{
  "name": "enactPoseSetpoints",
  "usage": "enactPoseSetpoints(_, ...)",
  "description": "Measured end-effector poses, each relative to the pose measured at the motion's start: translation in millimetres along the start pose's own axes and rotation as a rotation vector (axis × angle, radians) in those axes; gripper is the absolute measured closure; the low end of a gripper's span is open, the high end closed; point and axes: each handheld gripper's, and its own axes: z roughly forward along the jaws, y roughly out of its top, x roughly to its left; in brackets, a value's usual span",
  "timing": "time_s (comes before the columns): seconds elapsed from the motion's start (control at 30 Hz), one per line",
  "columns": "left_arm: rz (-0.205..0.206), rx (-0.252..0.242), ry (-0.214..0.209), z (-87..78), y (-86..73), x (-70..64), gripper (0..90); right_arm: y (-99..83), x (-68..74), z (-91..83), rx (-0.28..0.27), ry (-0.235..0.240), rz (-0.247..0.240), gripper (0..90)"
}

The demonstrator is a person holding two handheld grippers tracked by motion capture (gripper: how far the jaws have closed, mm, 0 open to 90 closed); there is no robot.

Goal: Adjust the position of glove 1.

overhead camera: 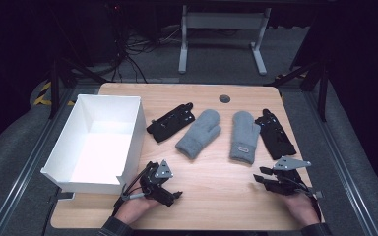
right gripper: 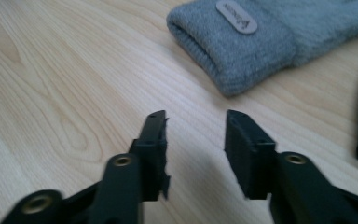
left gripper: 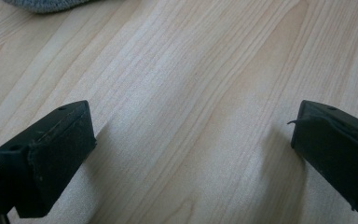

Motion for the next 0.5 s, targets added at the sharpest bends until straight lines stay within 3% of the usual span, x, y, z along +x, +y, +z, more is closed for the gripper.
enactPoseSetpoints(0.23, -0.001, 0.003, 0.002, 0.2, 0.5, 0.0, 0.0, 17.4, -2.2, 6.4, -0.026, 0.026, -0.026, 88.9)
enactPoseSetpoints(0.5, -0.003, 0.002, 0.002, 0.4, 0.6, -0.3, 0.0, 35.9, -7.5, 18.1, -0.032, 0.033, -0.038, 90.0)
